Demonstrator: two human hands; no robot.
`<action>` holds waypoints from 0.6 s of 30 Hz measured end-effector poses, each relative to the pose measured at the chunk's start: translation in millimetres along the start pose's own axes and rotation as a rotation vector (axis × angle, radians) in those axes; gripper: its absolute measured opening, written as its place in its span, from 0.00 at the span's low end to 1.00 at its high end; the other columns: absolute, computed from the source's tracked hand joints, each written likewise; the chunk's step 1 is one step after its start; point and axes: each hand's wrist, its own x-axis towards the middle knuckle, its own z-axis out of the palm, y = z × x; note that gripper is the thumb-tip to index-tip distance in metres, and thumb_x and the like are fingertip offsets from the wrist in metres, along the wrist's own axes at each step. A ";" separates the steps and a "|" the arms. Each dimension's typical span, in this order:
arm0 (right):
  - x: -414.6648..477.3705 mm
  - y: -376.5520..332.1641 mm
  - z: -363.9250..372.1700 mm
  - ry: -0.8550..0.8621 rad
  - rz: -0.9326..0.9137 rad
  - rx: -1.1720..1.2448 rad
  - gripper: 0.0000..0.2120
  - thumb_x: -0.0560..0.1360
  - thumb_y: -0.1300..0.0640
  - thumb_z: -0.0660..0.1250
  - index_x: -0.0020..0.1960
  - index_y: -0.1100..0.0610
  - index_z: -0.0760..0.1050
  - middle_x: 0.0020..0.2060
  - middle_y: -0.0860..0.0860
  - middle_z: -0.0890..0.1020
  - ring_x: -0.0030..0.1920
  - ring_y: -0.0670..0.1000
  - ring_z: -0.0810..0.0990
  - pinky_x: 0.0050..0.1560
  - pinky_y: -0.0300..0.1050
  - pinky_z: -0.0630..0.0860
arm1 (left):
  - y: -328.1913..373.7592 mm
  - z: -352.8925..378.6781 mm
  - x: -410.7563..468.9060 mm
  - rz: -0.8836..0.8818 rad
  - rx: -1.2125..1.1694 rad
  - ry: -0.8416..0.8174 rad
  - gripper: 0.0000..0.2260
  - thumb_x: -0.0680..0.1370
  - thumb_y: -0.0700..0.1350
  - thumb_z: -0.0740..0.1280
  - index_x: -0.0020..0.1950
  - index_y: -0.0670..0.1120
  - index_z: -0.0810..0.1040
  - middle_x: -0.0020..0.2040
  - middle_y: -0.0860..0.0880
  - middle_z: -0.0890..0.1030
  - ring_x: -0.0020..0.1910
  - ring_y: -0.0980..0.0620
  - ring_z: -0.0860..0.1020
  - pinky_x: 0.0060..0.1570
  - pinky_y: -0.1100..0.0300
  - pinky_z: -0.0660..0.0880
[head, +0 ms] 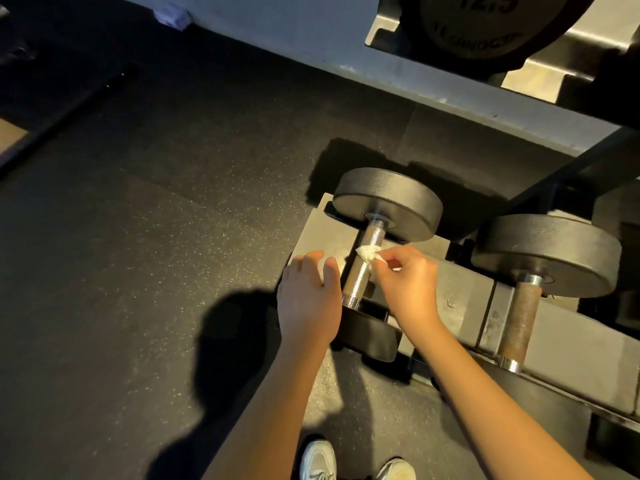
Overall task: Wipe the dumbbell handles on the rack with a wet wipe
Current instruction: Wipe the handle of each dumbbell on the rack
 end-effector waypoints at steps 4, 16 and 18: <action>-16.9 1.8 -14.3 -0.333 0.018 0.027 0.04 0.68 0.67 0.74 0.36 0.61 0.82 0.34 0.48 0.79 0.35 0.45 0.76 0.38 0.27 0.70 | 1.0 1.1 -0.3 -0.013 -0.014 0.012 0.18 0.81 0.51 0.53 0.64 0.44 0.73 0.53 0.52 0.72 0.56 0.53 0.71 0.60 0.49 0.72; -18.0 0.1 -18.5 -0.413 0.092 0.123 0.07 0.70 0.65 0.73 0.34 0.59 0.82 0.35 0.51 0.81 0.34 0.40 0.76 0.40 0.32 0.70 | 5.0 0.0 -2.4 -0.050 -0.033 0.052 0.23 0.77 0.55 0.47 0.46 0.40 0.73 0.46 0.39 0.75 0.44 0.45 0.72 0.43 0.49 0.70; -8.5 -4.3 -23.6 -0.245 0.139 0.165 0.07 0.71 0.63 0.73 0.35 0.54 0.80 0.36 0.47 0.80 0.36 0.40 0.76 0.40 0.31 0.70 | 6.9 -0.7 -2.3 -0.018 -0.022 0.052 0.20 0.77 0.53 0.48 0.42 0.42 0.73 0.40 0.43 0.74 0.43 0.45 0.72 0.40 0.50 0.69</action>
